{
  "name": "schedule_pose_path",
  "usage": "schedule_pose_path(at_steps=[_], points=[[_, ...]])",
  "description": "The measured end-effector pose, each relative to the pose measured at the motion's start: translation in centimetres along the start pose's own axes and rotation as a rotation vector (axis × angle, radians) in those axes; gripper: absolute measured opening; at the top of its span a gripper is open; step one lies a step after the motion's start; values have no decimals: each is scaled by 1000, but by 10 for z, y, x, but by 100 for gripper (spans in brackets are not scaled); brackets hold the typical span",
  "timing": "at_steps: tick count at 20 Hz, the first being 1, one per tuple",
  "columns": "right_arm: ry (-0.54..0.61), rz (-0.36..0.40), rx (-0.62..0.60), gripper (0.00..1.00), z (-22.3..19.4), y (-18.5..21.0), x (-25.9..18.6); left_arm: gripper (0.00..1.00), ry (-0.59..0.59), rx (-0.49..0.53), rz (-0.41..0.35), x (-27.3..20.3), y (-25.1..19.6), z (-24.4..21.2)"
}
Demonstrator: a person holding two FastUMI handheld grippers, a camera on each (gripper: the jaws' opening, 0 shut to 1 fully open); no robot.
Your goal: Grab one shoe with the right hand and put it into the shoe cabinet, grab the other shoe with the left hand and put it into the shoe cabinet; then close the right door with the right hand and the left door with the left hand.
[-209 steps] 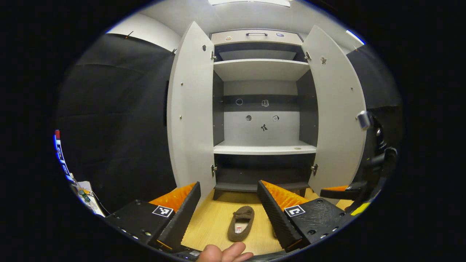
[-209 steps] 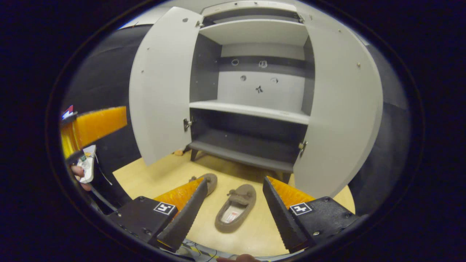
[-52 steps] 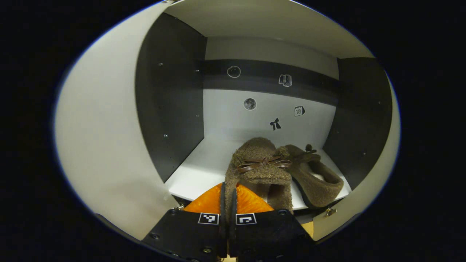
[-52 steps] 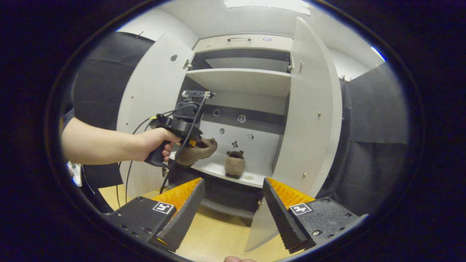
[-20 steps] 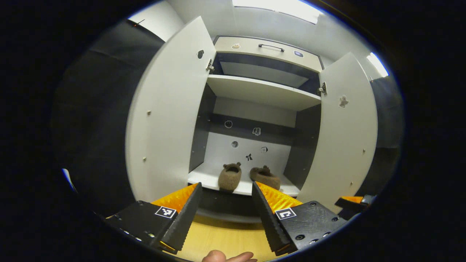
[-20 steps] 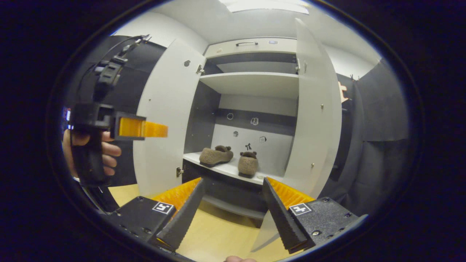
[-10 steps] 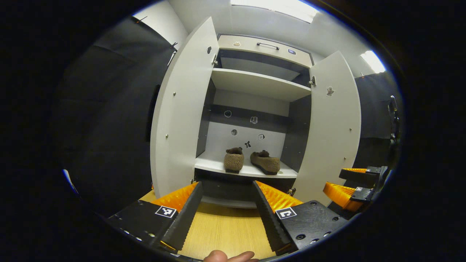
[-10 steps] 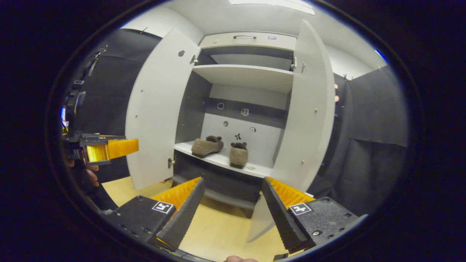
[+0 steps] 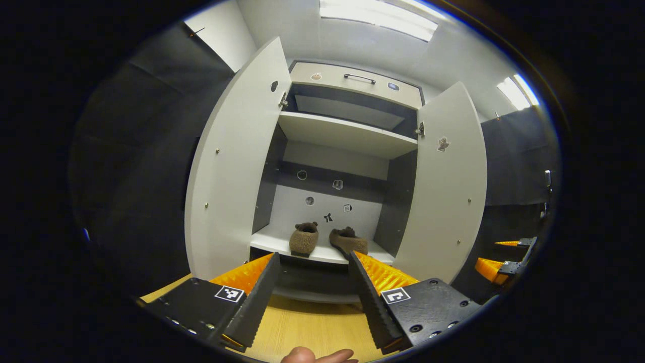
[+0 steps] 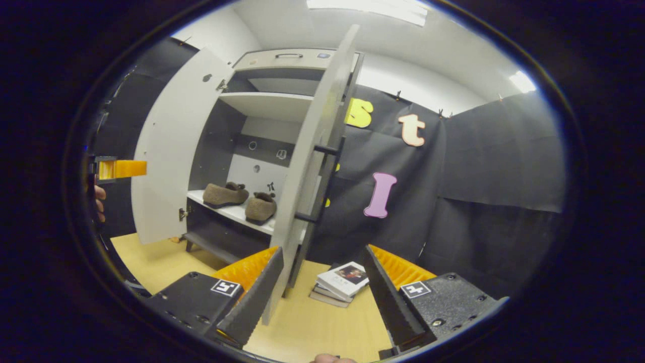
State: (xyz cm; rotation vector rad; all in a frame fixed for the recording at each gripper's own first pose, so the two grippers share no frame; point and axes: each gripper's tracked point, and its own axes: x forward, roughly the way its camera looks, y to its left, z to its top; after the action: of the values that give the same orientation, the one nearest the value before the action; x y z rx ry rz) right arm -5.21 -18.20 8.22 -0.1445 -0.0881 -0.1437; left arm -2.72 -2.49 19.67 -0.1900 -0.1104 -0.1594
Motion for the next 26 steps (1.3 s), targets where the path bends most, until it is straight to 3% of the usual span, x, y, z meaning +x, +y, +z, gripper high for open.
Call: schedule_pose_path(at_steps=[3,5,9,13,20,26], points=[[-9,56,-27,100,-4,5,13,83,7,17,22,-1,3,2],[-34,54,-48,98,-5,8,22,83,9,40,48,-2,11,3],[-9,108,122,95,-6,26,24,83,16,57,95,-5,23,0],[1,198,154,95,-3,58,29,83,23,49,125,-3,30,1],[-59,340,81,95,24,129,53,83,11,30,216,-15,61,9],[-106,417,36,95,35,180,87,83,7,46,367,-51,109,11]])
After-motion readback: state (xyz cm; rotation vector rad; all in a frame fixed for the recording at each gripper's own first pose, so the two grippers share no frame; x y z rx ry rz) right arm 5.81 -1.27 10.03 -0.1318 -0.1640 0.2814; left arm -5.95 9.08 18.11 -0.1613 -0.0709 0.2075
